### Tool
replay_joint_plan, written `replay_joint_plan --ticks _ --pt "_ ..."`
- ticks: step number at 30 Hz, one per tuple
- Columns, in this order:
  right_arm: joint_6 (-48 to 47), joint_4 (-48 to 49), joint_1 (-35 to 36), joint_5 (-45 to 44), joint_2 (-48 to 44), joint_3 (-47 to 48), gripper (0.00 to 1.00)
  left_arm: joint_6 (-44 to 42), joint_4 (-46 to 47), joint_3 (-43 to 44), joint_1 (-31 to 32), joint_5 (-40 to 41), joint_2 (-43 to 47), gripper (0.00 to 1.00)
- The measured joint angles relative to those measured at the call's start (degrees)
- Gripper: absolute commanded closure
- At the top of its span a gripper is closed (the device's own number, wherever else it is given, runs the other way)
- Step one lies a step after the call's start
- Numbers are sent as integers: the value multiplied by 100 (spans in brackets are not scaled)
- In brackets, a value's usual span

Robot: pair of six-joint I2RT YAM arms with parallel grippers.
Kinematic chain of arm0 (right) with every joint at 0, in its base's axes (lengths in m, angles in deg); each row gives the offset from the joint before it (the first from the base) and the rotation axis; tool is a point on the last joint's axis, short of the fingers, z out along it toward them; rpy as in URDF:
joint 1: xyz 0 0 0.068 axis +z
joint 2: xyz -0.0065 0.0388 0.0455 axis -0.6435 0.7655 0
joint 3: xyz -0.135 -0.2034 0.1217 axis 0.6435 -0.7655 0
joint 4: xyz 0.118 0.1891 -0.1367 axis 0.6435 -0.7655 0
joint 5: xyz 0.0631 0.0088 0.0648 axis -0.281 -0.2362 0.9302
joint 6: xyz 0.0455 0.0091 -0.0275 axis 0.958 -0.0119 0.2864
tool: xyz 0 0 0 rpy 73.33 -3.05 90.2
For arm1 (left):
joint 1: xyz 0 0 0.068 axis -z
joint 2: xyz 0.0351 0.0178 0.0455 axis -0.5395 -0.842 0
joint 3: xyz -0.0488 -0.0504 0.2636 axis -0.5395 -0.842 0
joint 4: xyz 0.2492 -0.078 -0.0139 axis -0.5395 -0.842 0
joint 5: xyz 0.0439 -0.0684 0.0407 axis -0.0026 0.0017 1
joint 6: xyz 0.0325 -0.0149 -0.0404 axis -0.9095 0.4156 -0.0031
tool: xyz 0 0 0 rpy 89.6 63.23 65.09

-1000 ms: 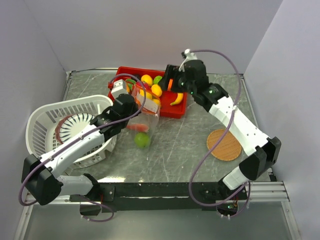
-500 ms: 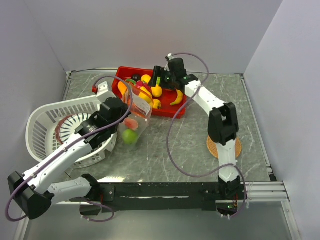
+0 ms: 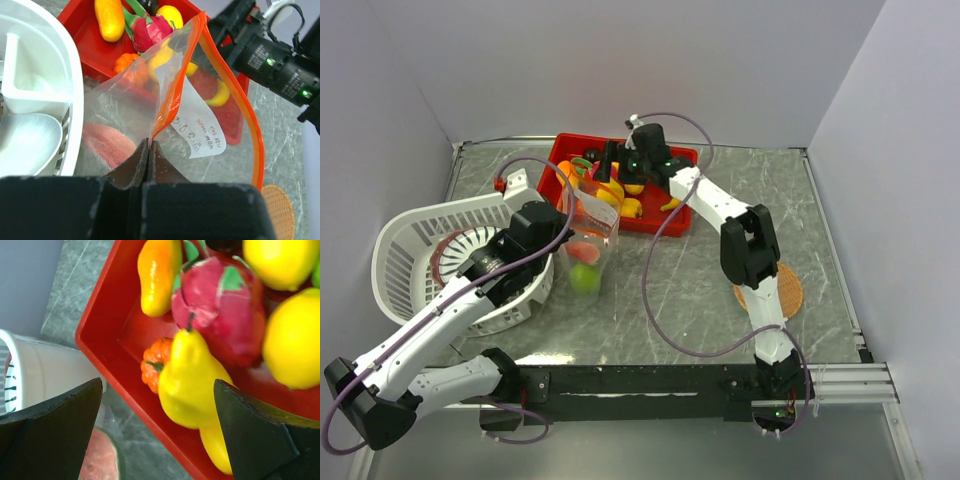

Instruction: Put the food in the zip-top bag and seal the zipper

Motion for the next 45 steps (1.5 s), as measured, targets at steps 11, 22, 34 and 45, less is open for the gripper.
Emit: replay_joint_plan --ticks 11,22,34,45 --pt "-216 -516 197 -509 905 708 2 -20 -46 -7 0 -11 2 99" --pt "-264 -710 208 -713 946 726 19 -22 -2 -52 0 -37 2 99" --pt "42 -507 210 -658 999 728 68 -46 4 -98 0 -72 2 99" --pt "289 -267 216 -826 837 400 96 -48 42 -144 0 -74 2 99"
